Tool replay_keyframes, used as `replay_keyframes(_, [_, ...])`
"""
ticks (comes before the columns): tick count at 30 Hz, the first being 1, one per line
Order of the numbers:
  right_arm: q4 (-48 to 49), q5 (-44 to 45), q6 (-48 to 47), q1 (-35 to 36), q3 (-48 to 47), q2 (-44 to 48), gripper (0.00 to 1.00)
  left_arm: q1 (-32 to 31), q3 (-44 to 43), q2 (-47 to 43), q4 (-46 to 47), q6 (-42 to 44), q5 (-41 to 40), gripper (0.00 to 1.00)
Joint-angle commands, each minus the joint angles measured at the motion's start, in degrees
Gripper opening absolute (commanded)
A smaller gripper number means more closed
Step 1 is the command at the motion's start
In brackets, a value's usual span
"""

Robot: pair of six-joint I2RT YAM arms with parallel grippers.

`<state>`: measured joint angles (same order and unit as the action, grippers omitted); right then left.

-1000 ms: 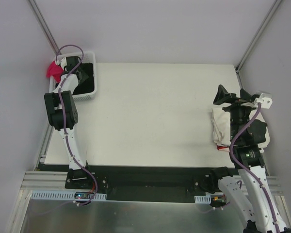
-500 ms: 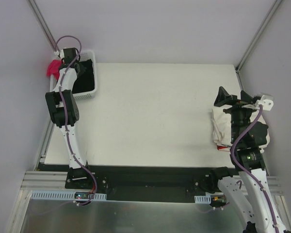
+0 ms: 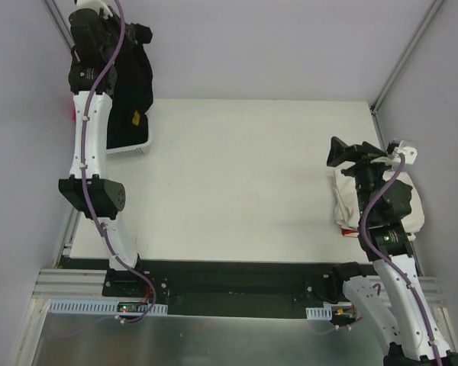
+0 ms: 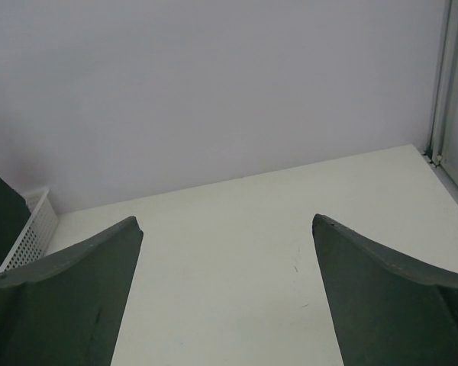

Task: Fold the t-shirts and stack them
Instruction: Grab crumpled tshirt from bin with the left arm, then move the tshirt to the center of the board

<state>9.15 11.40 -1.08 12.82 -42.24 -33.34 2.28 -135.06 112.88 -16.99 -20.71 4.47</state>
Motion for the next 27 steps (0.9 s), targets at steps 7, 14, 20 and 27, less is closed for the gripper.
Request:
replay_keyframes(7, [2.37, -5.95, 5.47, -0.34, -0.12, -4.88, 0.96, -9.40, -7.50, -13.72, 3.72, 1.03, 30.64, 0.00])
replay_keyframes(14, [3.25, -8.15, 6.62, -0.34, -0.48, -6.12, 0.96, -9.67, 5.04, -22.08, 7.15, -0.48, 37.20, 0.00])
replay_keyframes(20, [3.33, -8.58, 7.06, -0.43, -0.48, -5.77, 0.96, -10.02, 15.34, -22.18, 8.99, -1.52, 36.84, 0.00])
replay_keyframes(27, [3.86, -9.37, 7.76, -0.25, -0.48, -6.73, 0.96, -15.81, 23.79, -17.53, 11.28, -0.92, 39.12, 0.00])
